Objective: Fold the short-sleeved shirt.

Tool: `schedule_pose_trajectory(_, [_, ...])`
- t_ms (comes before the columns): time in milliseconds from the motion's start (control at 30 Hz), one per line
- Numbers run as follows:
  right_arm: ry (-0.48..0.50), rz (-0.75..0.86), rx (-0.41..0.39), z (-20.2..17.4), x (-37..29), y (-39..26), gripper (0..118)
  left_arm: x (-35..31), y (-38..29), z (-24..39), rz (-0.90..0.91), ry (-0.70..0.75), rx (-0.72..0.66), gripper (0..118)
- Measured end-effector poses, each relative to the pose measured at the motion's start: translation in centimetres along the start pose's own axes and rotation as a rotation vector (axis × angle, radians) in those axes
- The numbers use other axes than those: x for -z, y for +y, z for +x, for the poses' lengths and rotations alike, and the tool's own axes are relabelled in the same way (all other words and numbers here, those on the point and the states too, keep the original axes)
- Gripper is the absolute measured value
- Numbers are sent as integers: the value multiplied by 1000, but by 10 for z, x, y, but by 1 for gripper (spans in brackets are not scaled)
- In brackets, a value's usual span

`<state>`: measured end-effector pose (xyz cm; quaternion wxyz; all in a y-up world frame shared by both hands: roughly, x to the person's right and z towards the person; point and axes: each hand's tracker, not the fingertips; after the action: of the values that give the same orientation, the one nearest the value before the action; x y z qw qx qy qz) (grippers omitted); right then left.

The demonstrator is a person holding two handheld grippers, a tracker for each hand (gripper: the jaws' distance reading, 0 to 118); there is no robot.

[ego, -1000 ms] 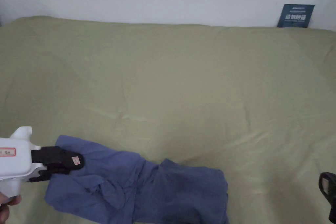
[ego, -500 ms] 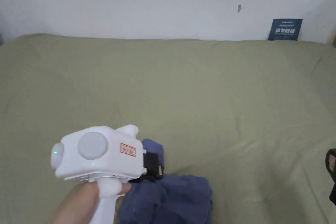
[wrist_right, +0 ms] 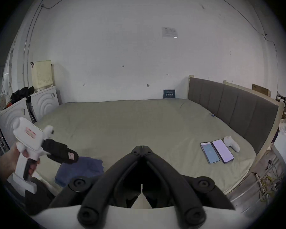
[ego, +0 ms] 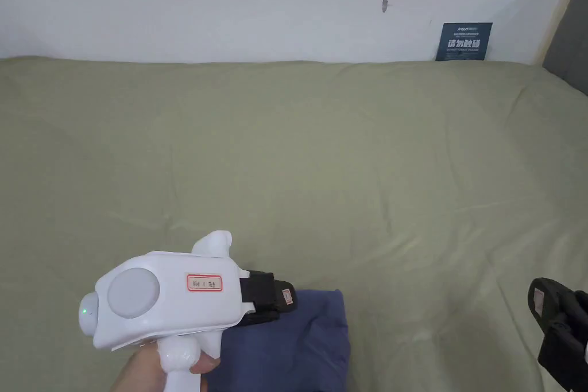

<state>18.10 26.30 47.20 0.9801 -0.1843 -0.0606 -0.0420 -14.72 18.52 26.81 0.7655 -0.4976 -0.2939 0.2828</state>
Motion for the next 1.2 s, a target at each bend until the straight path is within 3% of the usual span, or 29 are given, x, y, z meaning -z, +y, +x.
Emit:
schedule_pose_trajectory(100, [24,-33,22,-3,2,-6,0,25,-11,-24,-115,-123,-89,0])
schedule_pose_trajectory(167, [38,-60,44,-3,4,-13,0,51,-31,-35,-203,-184,-56,0])
schedule_pose_trajectory(233, [51,-93,54,-3,6,-20,0,82,-57,-47,-272,-117,-56,0])
schedule_pose_trajectory(300, [63,-127,59,-3,9,-27,0,101,-74,-57,-286,51,25,0])
schedule_pose_trajectory(333, [76,-151,69,-3,12,-30,0,103,-77,-59,-265,6,56,0])
schedule_pose_trajectory(367, [97,-176,77,-3,15,-32,0,92,-70,-57,-245,-79,3,0])
schedule_pose_trajectory(400, [118,-199,83,-4,19,-35,0,83,-64,-52,-247,-61,-37,0])
schedule_pose_trajectory(500, [229,-266,89,-16,42,-39,0,33,-43,-44,-146,-84,77,0])
schedule_pose_trajectory(567, [343,-309,114,-33,63,-42,0,-4,-29,-49,-98,-77,74,0])
schedule_pose_trajectory(700, [627,-461,264,-58,131,-64,0,-67,-5,-76,-14,17,93,0])
schedule_pose_trajectory(800, [782,-581,439,-72,185,-91,0,-85,9,-105,-12,133,82,0])
schedule_pose_trajectory(933, [826,-747,572,-63,242,-139,0,-79,22,-140,-64,182,65,0])
schedule_pose_trajectory(1000, [833,-808,676,-46,261,-167,0,-70,27,-150,-100,183,55,1])
schedule_pose_trajectory(1033, [887,-805,777,-36,267,-178,0,-66,29,-156,-109,177,51,9])
schedule_pose_trajectory(1067, [933,-795,854,-29,269,-179,0,-62,31,-161,-119,161,45,47])
schedule_pose_trajectory(1100, [918,-786,845,-27,267,-178,0,-58,33,-166,-127,143,36,76])
schedule_pose_trajectory(1133, [917,-789,813,-28,267,-177,0,-53,34,-171,-144,93,19,90])
schedule_pose_trajectory(1167, [920,-790,792,-28,267,-175,0,-45,34,-174,-162,49,1,90])
schedule_pose_trajectory(1200, [916,-788,788,-28,266,-174,0,-36,33,-179,-177,31,-19,118])
